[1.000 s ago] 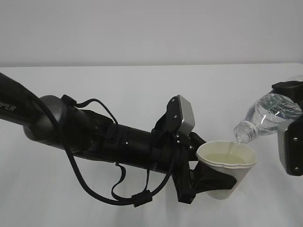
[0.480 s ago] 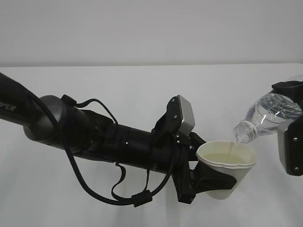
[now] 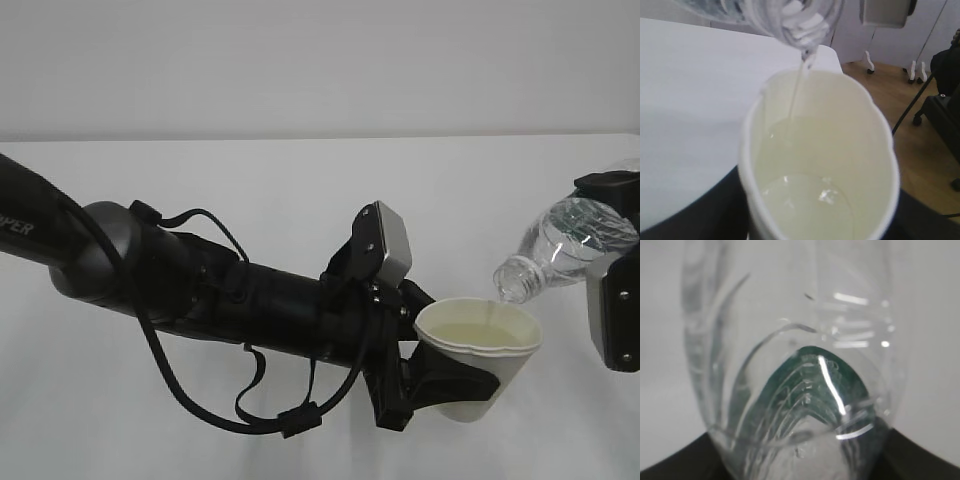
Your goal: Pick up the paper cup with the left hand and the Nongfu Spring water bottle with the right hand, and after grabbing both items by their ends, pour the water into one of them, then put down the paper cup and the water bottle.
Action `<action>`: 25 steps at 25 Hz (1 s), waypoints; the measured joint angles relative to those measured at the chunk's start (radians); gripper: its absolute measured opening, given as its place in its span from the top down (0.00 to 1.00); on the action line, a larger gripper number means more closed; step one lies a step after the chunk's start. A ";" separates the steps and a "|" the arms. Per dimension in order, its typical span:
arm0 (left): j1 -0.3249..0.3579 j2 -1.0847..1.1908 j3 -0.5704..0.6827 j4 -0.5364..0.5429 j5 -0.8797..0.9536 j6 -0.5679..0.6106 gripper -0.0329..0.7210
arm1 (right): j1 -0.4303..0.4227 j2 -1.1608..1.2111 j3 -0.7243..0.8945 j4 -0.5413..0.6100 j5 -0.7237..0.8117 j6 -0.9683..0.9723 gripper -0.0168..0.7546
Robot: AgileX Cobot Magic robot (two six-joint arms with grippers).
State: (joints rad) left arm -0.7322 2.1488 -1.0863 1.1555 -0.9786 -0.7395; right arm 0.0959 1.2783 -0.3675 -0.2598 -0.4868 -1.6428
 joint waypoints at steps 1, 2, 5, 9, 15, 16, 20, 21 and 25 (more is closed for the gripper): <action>0.000 0.000 0.000 0.000 0.000 0.000 0.39 | 0.000 0.000 0.000 0.000 0.000 0.000 0.46; 0.000 0.000 0.000 0.000 0.000 0.000 0.39 | 0.000 0.000 0.000 0.000 0.000 0.000 0.46; 0.000 0.000 0.000 0.000 0.002 0.000 0.39 | 0.000 0.000 0.000 -0.001 0.000 -0.001 0.46; 0.000 0.000 0.000 0.000 0.002 0.000 0.39 | 0.000 0.000 0.000 -0.001 0.000 -0.001 0.46; 0.000 0.000 0.000 0.000 0.002 0.000 0.39 | 0.000 0.000 0.000 -0.001 0.000 -0.002 0.46; 0.000 0.000 0.000 0.000 0.002 0.000 0.39 | 0.000 0.000 0.000 -0.001 0.000 -0.002 0.46; 0.000 0.000 0.000 0.000 0.002 0.000 0.39 | 0.000 0.000 -0.002 -0.001 0.000 -0.002 0.46; 0.000 0.000 0.000 0.000 0.002 0.000 0.39 | 0.000 0.000 -0.002 -0.001 0.000 -0.002 0.46; 0.000 0.000 0.000 0.000 0.002 0.000 0.39 | 0.000 0.000 -0.002 -0.001 0.000 -0.005 0.46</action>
State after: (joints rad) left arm -0.7322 2.1488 -1.0863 1.1555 -0.9768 -0.7395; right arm 0.0959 1.2783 -0.3691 -0.2613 -0.4868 -1.6473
